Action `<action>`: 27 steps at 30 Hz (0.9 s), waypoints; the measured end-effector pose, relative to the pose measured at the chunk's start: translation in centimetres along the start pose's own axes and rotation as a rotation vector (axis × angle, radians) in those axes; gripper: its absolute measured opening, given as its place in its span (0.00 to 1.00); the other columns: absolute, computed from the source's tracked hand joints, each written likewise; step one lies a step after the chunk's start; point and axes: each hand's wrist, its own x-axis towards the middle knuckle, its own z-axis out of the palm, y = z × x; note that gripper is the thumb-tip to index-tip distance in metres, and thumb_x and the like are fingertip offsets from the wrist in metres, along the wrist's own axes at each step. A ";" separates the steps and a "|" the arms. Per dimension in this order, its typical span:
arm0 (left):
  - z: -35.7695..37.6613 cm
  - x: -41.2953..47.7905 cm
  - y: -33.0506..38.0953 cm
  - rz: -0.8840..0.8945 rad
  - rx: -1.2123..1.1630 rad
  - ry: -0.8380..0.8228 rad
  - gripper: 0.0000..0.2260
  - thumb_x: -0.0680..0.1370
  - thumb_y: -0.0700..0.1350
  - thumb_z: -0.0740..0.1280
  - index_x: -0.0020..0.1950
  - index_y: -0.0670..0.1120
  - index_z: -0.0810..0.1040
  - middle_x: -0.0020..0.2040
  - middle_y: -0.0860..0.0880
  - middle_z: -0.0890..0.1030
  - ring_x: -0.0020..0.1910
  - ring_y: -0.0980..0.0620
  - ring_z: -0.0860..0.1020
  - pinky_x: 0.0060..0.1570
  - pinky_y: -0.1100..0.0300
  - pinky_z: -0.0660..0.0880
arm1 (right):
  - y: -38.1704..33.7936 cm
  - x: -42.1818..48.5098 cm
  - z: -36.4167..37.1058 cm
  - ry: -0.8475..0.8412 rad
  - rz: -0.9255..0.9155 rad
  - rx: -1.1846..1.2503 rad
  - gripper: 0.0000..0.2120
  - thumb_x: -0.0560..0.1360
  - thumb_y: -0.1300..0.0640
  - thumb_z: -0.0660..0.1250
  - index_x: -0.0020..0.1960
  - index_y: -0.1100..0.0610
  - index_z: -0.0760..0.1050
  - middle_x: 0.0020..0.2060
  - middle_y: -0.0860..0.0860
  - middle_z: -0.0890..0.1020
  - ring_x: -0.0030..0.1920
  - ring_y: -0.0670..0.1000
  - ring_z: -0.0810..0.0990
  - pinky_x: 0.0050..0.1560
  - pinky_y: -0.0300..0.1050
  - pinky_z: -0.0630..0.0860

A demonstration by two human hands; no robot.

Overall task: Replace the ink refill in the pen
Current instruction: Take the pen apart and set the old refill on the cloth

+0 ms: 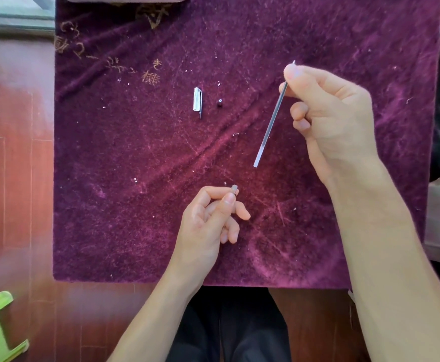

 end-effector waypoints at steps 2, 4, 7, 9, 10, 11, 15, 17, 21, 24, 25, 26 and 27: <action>0.1 0.1 0.0 -0.002 -0.007 -0.007 0.06 0.84 0.46 0.64 0.53 0.46 0.80 0.42 0.48 0.85 0.27 0.57 0.74 0.30 0.68 0.71 | 0.2 0.4 -1.2 0.029 -0.015 -0.013 0.05 0.77 0.51 0.78 0.46 0.52 0.90 0.41 0.48 0.88 0.32 0.43 0.73 0.33 0.34 0.69; 0.3 0.3 0.1 -0.004 -0.012 -0.011 0.06 0.83 0.47 0.64 0.52 0.48 0.80 0.41 0.48 0.85 0.27 0.57 0.74 0.30 0.68 0.72 | 0.2 1.0 -2.6 0.065 -0.040 -0.047 0.05 0.76 0.50 0.78 0.45 0.51 0.90 0.40 0.47 0.88 0.31 0.43 0.73 0.32 0.34 0.69; 0.5 0.5 0.1 -0.008 -0.024 -0.009 0.06 0.82 0.48 0.65 0.51 0.50 0.81 0.41 0.48 0.85 0.26 0.57 0.74 0.30 0.67 0.71 | 0.3 2.2 -5.2 0.155 -0.089 -0.167 0.05 0.75 0.51 0.78 0.42 0.49 0.89 0.35 0.44 0.87 0.29 0.41 0.74 0.32 0.33 0.70; 0.7 0.7 0.1 -0.009 -0.026 -0.009 0.06 0.81 0.48 0.65 0.51 0.51 0.81 0.40 0.48 0.84 0.26 0.56 0.73 0.30 0.67 0.71 | 0.3 3.1 -6.9 0.217 -0.108 -0.277 0.05 0.74 0.52 0.78 0.40 0.48 0.88 0.31 0.40 0.86 0.27 0.39 0.74 0.33 0.32 0.71; 0.8 0.7 0.1 -0.009 -0.027 -0.008 0.05 0.82 0.48 0.66 0.51 0.50 0.81 0.41 0.48 0.84 0.26 0.56 0.73 0.30 0.67 0.71 | 0.3 3.4 -7.6 0.238 -0.114 -0.329 0.05 0.74 0.52 0.78 0.39 0.47 0.88 0.30 0.39 0.86 0.27 0.38 0.74 0.33 0.32 0.72; 0.8 0.8 0.1 -0.010 -0.030 -0.007 0.05 0.82 0.49 0.66 0.51 0.49 0.81 0.40 0.48 0.84 0.26 0.56 0.73 0.30 0.66 0.71 | 0.3 3.7 -8.3 0.252 -0.122 -0.375 0.05 0.74 0.52 0.77 0.39 0.46 0.87 0.30 0.38 0.86 0.27 0.37 0.75 0.34 0.32 0.73; 1.2 0.8 0.3 -0.012 -0.025 0.001 0.08 0.79 0.50 0.66 0.53 0.47 0.79 0.40 0.48 0.84 0.26 0.56 0.72 0.30 0.65 0.70 | 0.7 4.3 -9.8 0.281 -0.147 -0.534 0.03 0.72 0.50 0.76 0.44 0.46 0.89 0.34 0.36 0.87 0.32 0.34 0.80 0.40 0.35 0.79; 1.4 0.9 0.3 -0.011 -0.020 0.000 0.06 0.81 0.49 0.66 0.52 0.49 0.80 0.40 0.48 0.84 0.26 0.55 0.72 0.31 0.63 0.69 | 1.0 4.5 -10.0 0.296 -0.154 -0.611 0.07 0.73 0.49 0.75 0.48 0.47 0.90 0.38 0.38 0.89 0.37 0.35 0.83 0.46 0.39 0.83; 1.5 1.1 0.3 -0.011 -0.010 0.008 0.05 0.81 0.48 0.65 0.51 0.51 0.81 0.40 0.48 0.84 0.26 0.55 0.72 0.32 0.60 0.69 | 1.6 4.6 -9.9 0.322 -0.159 -0.695 0.10 0.73 0.48 0.75 0.51 0.50 0.90 0.41 0.41 0.88 0.40 0.36 0.85 0.53 0.41 0.84; 1.5 1.3 0.3 -0.005 0.000 0.011 0.05 0.81 0.48 0.65 0.51 0.52 0.81 0.40 0.48 0.84 0.26 0.56 0.72 0.33 0.60 0.70 | 1.8 4.5 -9.9 0.349 -0.156 -0.730 0.10 0.74 0.48 0.74 0.52 0.50 0.90 0.42 0.41 0.88 0.41 0.36 0.84 0.54 0.39 0.83; 1.4 1.3 0.2 -0.002 0.003 0.011 0.05 0.81 0.48 0.65 0.51 0.52 0.81 0.40 0.48 0.84 0.26 0.56 0.72 0.33 0.61 0.70 | 1.9 4.5 -9.8 0.354 -0.154 -0.738 0.10 0.75 0.48 0.74 0.52 0.50 0.89 0.42 0.41 0.87 0.42 0.36 0.84 0.54 0.38 0.83; 1.4 1.4 0.2 0.000 0.006 0.011 0.05 0.81 0.49 0.65 0.51 0.52 0.81 0.40 0.48 0.84 0.26 0.56 0.72 0.32 0.61 0.70 | 1.9 4.5 -9.9 0.356 -0.157 -0.743 0.10 0.75 0.48 0.74 0.53 0.50 0.89 0.42 0.41 0.87 0.41 0.36 0.84 0.54 0.37 0.82; 1.4 1.4 0.1 0.001 0.007 0.011 0.05 0.81 0.49 0.65 0.51 0.52 0.81 0.40 0.48 0.84 0.26 0.56 0.72 0.32 0.62 0.70 | 2.0 4.4 -9.9 0.356 -0.161 -0.746 0.10 0.75 0.49 0.74 0.53 0.50 0.89 0.42 0.41 0.87 0.40 0.36 0.83 0.53 0.35 0.81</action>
